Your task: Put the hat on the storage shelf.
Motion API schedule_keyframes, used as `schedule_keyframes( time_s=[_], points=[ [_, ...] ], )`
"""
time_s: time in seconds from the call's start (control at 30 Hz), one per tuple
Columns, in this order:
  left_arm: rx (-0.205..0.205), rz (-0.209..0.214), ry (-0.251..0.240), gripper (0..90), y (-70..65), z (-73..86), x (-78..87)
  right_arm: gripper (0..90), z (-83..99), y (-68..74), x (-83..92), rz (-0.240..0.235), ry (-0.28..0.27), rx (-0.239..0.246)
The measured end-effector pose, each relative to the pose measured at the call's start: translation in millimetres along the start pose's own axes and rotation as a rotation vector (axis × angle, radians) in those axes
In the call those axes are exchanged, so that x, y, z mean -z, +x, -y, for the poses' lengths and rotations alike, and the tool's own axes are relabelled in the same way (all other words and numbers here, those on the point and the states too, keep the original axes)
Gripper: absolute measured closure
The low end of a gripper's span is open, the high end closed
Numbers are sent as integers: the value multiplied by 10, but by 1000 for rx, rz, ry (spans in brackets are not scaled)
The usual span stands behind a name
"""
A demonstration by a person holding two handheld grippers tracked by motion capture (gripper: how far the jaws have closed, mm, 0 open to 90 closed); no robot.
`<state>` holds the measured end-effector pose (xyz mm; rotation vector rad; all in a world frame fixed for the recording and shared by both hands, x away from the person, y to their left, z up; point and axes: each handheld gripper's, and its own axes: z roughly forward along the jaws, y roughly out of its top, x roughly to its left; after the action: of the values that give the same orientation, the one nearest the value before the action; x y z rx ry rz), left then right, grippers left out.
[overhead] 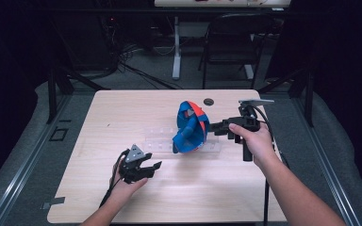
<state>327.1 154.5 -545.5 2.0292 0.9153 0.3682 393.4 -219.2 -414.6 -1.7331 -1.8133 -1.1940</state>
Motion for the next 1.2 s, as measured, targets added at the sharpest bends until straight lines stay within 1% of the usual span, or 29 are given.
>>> schedule_keyframes(
  time_s=[0.07,0.1,0.17,0.33,0.4,0.53,0.6,0.7,0.77,0.8,0.87,0.93,0.97,1.03,1.1,1.13,1.17,1.2],
  points=[
    [7,-3,4,456,23,10,31,550,27,-10,-2,10,-5,2],
    [10,-4,8,455,36,15,51,549,39,-19,0,16,2,10],
    [11,-8,9,453,54,25,84,547,69,-30,-6,38,3,20],
    [13,-15,12,449,101,74,178,545,164,-66,-32,71,0,39],
    [21,-17,7,449,121,95,201,541,201,-84,-37,85,5,60],
    [43,-20,-2,449,171,143,231,540,286,-134,-65,111,-3,70],
    [48,-25,2,449,187,165,232,540,344,-173,-88,126,-7,78],
    [51,-29,0,449,205,193,227,540,423,-235,-110,131,-9,93],
    [51,-33,4,449,216,201,229,540,482,-281,-129,143,-15,100],
    [47,-33,6,449,223,203,231,540,511,-311,-140,140,-19,103],
    [52,-35,5,449,228,216,218,540,575,-370,-167,146,-26,102],
    [49,-38,13,449,230,224,204,540,643,-431,-193,155,-25,116],
    [55,-35,11,449,228,229,194,540,678,-458,-210,157,-32,118],
    [47,-37,19,449,229,232,182,534,745,-523,-235,158,-39,143],
    [46,-38,25,449,224,241,167,528,816,-569,-268,170,-56,161],
    [46,-39,24,449,222,246,158,528,843,-597,-271,180,-52,178],
    [40,-38,27,449,224,248,154,526,873,-623,-282,181,-58,184],
    [42,-38,28,449,220,250,150,524,905,-641,-292,187,-62,186]
  ],
)
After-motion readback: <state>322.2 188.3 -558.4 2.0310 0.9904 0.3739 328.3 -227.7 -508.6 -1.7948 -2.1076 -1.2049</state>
